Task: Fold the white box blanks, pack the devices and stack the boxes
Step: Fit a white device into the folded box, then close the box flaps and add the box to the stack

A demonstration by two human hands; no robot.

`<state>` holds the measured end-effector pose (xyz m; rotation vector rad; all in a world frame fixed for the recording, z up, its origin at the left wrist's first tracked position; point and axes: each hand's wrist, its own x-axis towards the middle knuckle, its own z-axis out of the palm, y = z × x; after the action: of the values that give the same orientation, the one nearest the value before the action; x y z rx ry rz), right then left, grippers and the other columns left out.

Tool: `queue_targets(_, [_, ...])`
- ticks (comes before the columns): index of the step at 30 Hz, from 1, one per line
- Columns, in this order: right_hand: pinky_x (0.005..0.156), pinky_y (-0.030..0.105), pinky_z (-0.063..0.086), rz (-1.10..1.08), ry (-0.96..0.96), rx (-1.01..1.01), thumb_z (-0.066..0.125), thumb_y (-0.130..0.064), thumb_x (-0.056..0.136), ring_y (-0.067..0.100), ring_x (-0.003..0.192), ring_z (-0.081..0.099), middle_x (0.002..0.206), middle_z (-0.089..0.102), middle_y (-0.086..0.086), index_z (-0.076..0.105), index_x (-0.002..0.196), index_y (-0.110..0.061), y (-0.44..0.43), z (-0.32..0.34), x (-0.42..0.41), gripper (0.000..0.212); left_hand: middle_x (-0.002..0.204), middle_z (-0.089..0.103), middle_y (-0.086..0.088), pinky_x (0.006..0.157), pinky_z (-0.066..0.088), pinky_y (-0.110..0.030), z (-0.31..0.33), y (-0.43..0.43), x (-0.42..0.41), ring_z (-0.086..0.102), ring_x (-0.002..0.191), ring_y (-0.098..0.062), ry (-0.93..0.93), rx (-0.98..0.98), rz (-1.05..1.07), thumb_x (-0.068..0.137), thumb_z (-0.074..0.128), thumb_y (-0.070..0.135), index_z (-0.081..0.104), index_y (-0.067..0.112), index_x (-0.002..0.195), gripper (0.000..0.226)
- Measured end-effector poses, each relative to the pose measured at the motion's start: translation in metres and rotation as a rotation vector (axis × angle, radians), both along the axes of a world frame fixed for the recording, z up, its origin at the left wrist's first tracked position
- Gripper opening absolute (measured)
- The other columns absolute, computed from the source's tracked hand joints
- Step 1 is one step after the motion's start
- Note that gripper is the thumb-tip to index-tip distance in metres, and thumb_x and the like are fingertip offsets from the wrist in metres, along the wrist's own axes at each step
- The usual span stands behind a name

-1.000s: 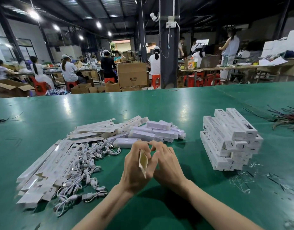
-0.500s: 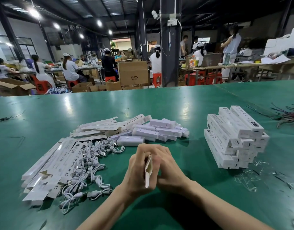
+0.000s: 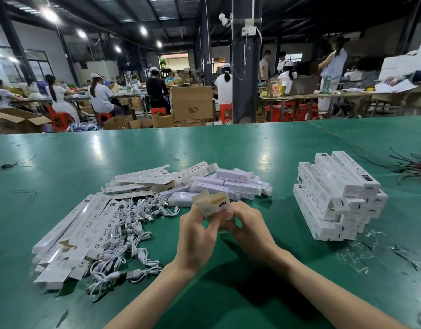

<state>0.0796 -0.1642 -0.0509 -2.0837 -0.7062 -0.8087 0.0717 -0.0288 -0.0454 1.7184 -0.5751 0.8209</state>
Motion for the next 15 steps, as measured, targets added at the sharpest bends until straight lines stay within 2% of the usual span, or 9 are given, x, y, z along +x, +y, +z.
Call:
queue_targets(2, [0.062, 0.047, 0.052, 0.024, 0.048, 0.032, 0.07, -0.011, 0.074, 0.031, 0.071, 0.06, 0.077, 0.068, 0.009, 0.07, 0.086, -0.002, 0.002, 0.001, -0.002, 0.014, 0.083, 0.067, 0.034, 0.064, 0.051, -0.013, 0.002, 0.001, 0.0, 0.064, 0.071, 0.009, 0.017, -0.041, 0.0, 0.075, 0.073, 0.024, 0.061, 0.038, 0.084, 0.021])
queue_targets(5, [0.069, 0.045, 0.051, 0.097, 0.15, 0.091, 0.068, -0.021, 0.08, 0.024, 0.078, 0.06, 0.088, 0.066, 0.004, 0.066, 0.094, -0.003, 0.002, 0.004, -0.006, 0.023, 0.091, 0.07, 0.005, 0.071, 0.055, -0.028, 0.008, 0.002, -0.002, 0.068, 0.084, -0.014, 0.067, -0.106, -0.079, 0.08, 0.069, 0.039, 0.052, 0.044, 0.096, 0.024])
queue_targets(6, [0.075, 0.041, 0.051, 0.143, 0.195, 0.115, 0.067, -0.024, 0.082, 0.021, 0.084, 0.061, 0.095, 0.066, 0.001, 0.063, 0.1, -0.005, 0.003, 0.006, -0.008, 0.026, 0.096, 0.065, -0.001, 0.074, 0.055, -0.029, 0.01, 0.002, -0.002, 0.066, 0.089, -0.017, 0.055, -0.104, -0.109, 0.083, 0.066, 0.038, 0.051, 0.044, 0.1, 0.023])
queue_targets(7, [0.08, 0.036, 0.051, 0.192, 0.244, 0.143, 0.065, -0.024, 0.085, 0.019, 0.089, 0.062, 0.101, 0.066, -0.001, 0.06, 0.108, -0.008, 0.004, 0.009, -0.011, 0.029, 0.1, 0.058, -0.007, 0.076, 0.054, -0.025, 0.014, 0.002, -0.003, 0.062, 0.094, -0.014, 0.036, -0.095, -0.112, 0.087, 0.063, 0.034, 0.052, 0.037, 0.106, 0.021])
queue_targets(9, [0.082, 0.028, 0.05, 0.267, 0.335, 0.223, 0.061, -0.025, 0.088, 0.018, 0.094, 0.062, 0.104, 0.066, 0.0, 0.054, 0.117, -0.015, 0.006, 0.014, -0.016, 0.032, 0.104, 0.05, -0.007, 0.079, 0.048, -0.013, 0.016, 0.004, 0.0, 0.055, 0.099, -0.001, 0.001, -0.052, -0.055, 0.091, 0.058, 0.024, 0.054, 0.013, 0.118, 0.029])
queue_targets(10, [0.079, 0.027, 0.049, 0.285, 0.372, 0.274, 0.06, -0.026, 0.088, 0.017, 0.092, 0.062, 0.1, 0.066, 0.0, 0.052, 0.119, -0.018, 0.007, 0.018, -0.018, 0.032, 0.106, 0.053, -0.007, 0.079, 0.048, -0.013, 0.017, 0.004, 0.0, 0.056, 0.1, -0.001, 0.027, -0.068, -0.056, 0.091, 0.058, 0.022, 0.051, 0.008, 0.126, 0.039])
queue_targets(12, [0.073, 0.031, 0.049, 0.291, 0.419, 0.345, 0.06, -0.027, 0.086, 0.015, 0.082, 0.06, 0.086, 0.062, -0.003, 0.049, 0.12, -0.023, 0.008, 0.024, -0.02, 0.036, 0.104, 0.061, 0.002, 0.078, 0.051, -0.018, 0.021, 0.006, -0.002, 0.063, 0.094, -0.009, 0.126, -0.169, -0.138, 0.09, 0.061, 0.026, 0.036, 0.021, 0.143, 0.06])
queue_targets(14, [0.072, 0.039, 0.049, 0.305, 0.474, 0.355, 0.063, -0.027, 0.084, 0.019, 0.077, 0.057, 0.078, 0.057, -0.005, 0.047, 0.123, -0.029, 0.005, 0.03, -0.02, 0.042, 0.09, 0.065, 0.008, 0.075, 0.05, -0.02, 0.023, 0.006, -0.002, 0.066, 0.084, -0.013, 0.167, -0.226, -0.206, 0.088, 0.063, 0.028, 0.025, 0.034, 0.144, 0.068])
queue_targets(15, [0.07, 0.038, 0.049, 0.34, 0.516, 0.366, 0.064, -0.026, 0.084, 0.019, 0.076, 0.057, 0.077, 0.056, -0.007, 0.045, 0.125, -0.033, 0.002, 0.033, -0.019, 0.046, 0.084, 0.065, 0.008, 0.074, 0.049, -0.02, 0.024, 0.006, -0.001, 0.066, 0.08, -0.012, 0.18, -0.248, -0.25, 0.087, 0.062, 0.028, 0.026, 0.036, 0.143, 0.066])
